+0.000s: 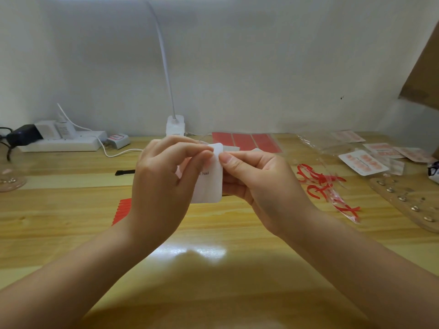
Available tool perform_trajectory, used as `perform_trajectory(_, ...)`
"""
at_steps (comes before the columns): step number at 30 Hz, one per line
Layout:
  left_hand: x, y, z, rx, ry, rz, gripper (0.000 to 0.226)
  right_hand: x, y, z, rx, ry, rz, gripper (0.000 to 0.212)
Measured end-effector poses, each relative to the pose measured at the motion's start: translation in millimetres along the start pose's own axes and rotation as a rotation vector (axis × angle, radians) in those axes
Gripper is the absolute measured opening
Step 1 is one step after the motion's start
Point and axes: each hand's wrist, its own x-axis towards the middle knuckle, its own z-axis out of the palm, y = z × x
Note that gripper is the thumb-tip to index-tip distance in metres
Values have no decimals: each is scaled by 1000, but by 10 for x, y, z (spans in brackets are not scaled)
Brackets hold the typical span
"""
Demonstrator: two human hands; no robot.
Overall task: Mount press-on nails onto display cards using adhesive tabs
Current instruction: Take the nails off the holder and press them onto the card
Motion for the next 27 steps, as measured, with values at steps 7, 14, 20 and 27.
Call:
perform_trajectory(7, 24, 56, -24, -89, -15, -70, 7, 6, -6, 3, 30, -6, 12, 24)
perform_trajectory(14, 5, 38, -4, -37, -8, -4, 12, 14, 8, -6, 37, -1, 2, 22)
perform_trajectory(20, -1, 41, -2, 5, -11, 49, 12, 12, 0, -12, -30, 15, -11, 23)
perform_trajectory(27, 6, 75, -11, -62, -98, 31, 23, 46, -13, -50, 20, 12, -7, 23)
